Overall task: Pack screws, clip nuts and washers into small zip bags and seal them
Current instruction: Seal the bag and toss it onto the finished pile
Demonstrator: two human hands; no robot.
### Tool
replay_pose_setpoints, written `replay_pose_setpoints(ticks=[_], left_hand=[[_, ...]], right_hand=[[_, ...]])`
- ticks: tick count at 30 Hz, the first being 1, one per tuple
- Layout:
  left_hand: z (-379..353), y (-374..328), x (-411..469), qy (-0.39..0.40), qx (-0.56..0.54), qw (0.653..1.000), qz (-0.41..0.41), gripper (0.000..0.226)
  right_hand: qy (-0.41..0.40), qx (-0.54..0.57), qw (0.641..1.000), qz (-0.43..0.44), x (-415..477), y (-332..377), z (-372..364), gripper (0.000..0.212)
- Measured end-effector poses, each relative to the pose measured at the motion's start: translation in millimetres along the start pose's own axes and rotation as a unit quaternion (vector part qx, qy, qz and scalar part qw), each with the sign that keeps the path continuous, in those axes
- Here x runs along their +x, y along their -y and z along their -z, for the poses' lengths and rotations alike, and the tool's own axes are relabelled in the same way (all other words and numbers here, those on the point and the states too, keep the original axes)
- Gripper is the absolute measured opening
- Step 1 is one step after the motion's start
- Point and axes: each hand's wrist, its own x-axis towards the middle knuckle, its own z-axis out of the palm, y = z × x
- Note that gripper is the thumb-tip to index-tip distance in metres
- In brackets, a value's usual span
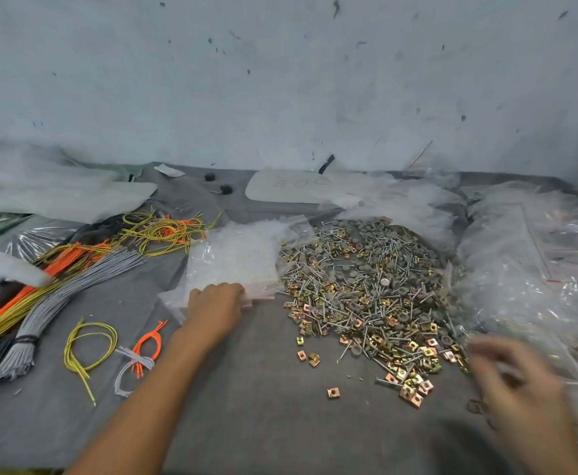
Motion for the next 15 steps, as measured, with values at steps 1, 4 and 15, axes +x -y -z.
replay_pose_setpoints(ticks=[1,4,15], left_hand=[[-0.7,3.4,-0.1,-0.016,0.002,1.0,-0.013,0.034],[-3.4,13.9,0.0,-0.058,-0.055,0.996,-0.032,0.03],[8.5,18.2,2.0,0.053,0.018,0.995,-0.08,0.04]], right_hand=[[0.056,-0.02,0.998,0.013,-16.3,2.1,-8.5,0.047],[0.103,-0.012,0.993,0.056,-54.3,5.8,-44.8,0.053],[0.135,-0.037,0.99,-0.024,-79.8,-4.0,-81.3,0.043]])
